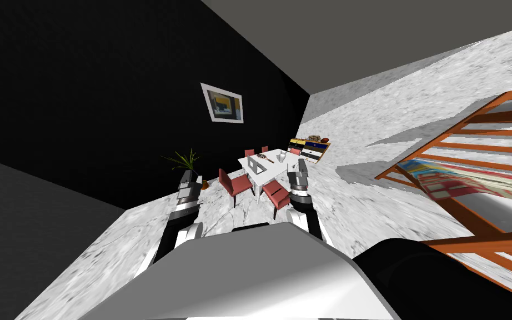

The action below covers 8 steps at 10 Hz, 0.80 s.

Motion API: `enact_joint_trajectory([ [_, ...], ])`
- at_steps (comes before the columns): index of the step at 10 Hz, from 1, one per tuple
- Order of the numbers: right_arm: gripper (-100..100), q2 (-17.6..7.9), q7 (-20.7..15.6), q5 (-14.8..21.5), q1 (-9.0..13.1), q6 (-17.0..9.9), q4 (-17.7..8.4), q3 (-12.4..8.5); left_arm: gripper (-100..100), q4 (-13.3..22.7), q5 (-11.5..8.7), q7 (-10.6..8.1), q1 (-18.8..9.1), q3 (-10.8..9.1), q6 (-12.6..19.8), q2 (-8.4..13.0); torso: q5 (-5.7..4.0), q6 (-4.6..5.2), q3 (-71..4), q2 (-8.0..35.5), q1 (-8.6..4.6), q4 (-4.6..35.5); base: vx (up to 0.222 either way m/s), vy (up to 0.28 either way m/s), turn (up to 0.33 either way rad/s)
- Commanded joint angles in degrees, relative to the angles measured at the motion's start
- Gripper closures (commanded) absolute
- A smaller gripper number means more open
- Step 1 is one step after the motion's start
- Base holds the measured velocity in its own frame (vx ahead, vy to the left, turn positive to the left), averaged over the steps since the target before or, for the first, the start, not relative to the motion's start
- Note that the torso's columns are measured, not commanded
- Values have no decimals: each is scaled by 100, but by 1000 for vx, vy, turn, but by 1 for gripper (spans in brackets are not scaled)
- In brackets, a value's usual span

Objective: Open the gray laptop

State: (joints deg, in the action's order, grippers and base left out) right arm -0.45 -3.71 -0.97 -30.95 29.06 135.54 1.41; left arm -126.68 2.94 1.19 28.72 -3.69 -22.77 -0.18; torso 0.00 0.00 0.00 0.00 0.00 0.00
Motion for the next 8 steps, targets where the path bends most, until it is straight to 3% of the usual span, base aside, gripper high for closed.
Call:
enact_joint_trajectory([
  [1,0,0,0,0,0,0,0,0,0,0,0,0,0,0,0,0,0,0,-467,232,0,235,0,0,0],
  [8,0,0,0,0,0,1,2,0,0,-2,0,0,0,0,-1,0,0,0,-6227,3116,0,3114,0,0,0],
])
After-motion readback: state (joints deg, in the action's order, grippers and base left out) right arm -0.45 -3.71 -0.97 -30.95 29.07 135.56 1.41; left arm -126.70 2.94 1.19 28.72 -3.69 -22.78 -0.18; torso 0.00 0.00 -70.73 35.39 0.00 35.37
